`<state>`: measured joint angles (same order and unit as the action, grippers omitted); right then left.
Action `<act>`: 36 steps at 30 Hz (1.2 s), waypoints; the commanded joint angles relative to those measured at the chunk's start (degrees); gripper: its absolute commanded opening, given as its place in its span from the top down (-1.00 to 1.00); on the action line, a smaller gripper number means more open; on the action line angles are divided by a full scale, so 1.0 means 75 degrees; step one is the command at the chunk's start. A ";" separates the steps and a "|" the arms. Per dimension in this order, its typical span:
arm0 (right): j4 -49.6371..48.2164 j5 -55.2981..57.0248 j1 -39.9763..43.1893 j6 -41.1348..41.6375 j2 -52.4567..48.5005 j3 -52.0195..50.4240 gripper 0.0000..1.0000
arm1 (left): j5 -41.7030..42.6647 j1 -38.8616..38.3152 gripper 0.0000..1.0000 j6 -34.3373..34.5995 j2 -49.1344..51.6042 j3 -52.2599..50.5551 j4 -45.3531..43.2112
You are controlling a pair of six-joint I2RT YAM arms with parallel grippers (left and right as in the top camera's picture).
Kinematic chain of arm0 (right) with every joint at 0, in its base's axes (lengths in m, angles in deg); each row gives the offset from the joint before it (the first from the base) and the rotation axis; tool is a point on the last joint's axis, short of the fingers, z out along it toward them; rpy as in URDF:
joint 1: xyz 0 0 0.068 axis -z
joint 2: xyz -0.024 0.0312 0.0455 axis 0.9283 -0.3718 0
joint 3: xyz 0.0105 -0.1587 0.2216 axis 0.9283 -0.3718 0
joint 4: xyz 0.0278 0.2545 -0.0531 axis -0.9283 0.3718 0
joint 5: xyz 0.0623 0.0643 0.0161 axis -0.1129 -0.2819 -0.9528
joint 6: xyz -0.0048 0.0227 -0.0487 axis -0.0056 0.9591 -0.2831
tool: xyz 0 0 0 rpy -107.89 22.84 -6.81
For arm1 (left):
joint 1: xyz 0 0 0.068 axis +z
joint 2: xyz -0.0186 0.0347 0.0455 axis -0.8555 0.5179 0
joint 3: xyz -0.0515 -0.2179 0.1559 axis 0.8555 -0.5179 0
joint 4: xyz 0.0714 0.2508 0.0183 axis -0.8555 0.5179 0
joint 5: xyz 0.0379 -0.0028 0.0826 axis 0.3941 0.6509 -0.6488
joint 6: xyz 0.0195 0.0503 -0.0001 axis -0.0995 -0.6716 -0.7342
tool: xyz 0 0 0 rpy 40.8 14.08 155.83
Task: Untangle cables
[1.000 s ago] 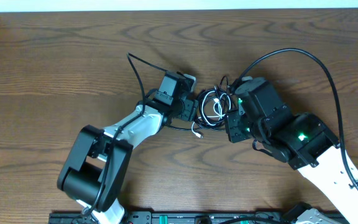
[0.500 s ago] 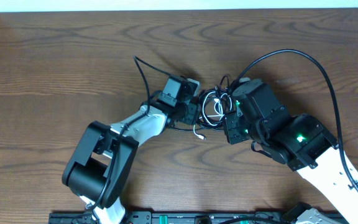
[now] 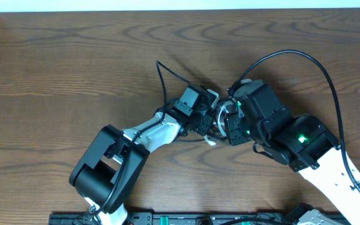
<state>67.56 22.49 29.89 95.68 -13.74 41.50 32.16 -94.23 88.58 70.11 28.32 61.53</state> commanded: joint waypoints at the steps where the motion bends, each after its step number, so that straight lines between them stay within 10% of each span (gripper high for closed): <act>1: 0.0055 0.0105 -0.0047 0.0038 0.0044 0.0020 0.49 | -0.0571 0.0003 0.85 -0.0181 0.0090 -0.0047 0.0195; 5: 0.0050 0.0522 -0.0047 0.0041 0.0044 -0.0082 0.75 | -0.0638 0.0090 0.85 -0.0370 -0.0364 -0.0044 0.0519; 22: -0.1647 0.1134 -0.0044 0.0044 0.0044 -0.1341 0.65 | -0.0641 0.0542 0.85 -0.0376 -0.5441 -0.0032 0.1346; 36: -0.4817 0.1955 -0.0038 0.0047 0.0044 -0.2999 0.74 | -0.0516 0.0542 0.85 -0.0344 -0.6082 -0.0032 0.2005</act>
<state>33.70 34.77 29.89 96.01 -13.76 20.82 27.83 -90.32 86.26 25.64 27.79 76.91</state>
